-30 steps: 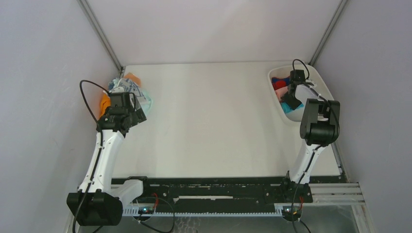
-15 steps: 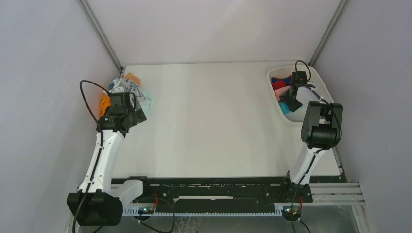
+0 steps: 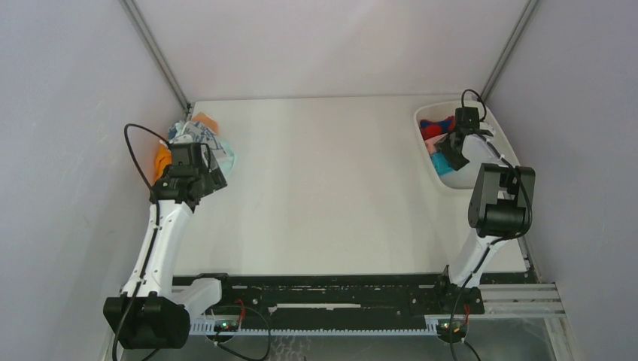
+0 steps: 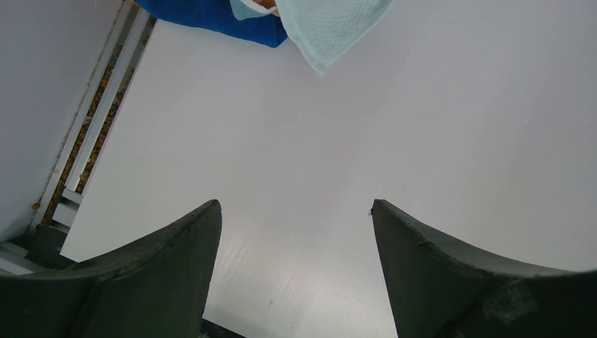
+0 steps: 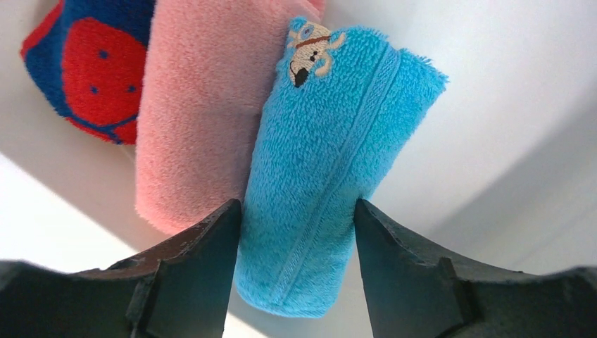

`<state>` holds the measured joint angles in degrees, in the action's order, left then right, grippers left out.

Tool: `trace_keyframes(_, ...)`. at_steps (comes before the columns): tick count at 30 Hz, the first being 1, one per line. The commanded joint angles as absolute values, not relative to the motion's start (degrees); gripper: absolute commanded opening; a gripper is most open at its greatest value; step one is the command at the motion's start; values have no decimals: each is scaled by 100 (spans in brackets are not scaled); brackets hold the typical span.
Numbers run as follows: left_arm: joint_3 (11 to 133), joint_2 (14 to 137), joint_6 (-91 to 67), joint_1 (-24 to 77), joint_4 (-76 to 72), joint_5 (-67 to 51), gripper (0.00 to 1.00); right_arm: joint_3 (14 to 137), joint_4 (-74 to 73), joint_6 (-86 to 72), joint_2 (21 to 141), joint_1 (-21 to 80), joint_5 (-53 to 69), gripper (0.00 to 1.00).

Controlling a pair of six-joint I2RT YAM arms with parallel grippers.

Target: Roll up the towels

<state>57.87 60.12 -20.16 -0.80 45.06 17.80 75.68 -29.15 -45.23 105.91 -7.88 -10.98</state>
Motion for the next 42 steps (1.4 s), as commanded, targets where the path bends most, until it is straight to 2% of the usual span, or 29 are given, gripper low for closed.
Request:
trace_keyframes(1,5663,5968,-1995,-132,4342,1824,82,7520,-2794,-4551,10289,-834,-995,60)
trace_keyframes(7,5651,5944,-1993,-139,4342,1843,83,7325,-2584,-4622,10461,-891,-746,57)
trace_keyframes(14,5651,5950,-1990,-132,4342,1871,83,6970,-1904,-4794,10686,-1066,-143,41)
trace_keyframes(23,5651,5971,-1995,-132,4341,1870,83,6821,-1184,-4653,10863,-1208,549,37)
trace_keyframes(27,5652,5969,-1995,-135,4342,1863,83,6722,-1031,-4699,10845,-1276,722,41)
trace_keyframes(35,5643,5969,-2004,-139,4341,1848,83,6548,-1143,-4786,10293,-1284,349,59)
trace_keyframes(42,5643,5958,-2002,-135,4342,1863,83,6542,-1234,-4899,10082,-1283,172,64)
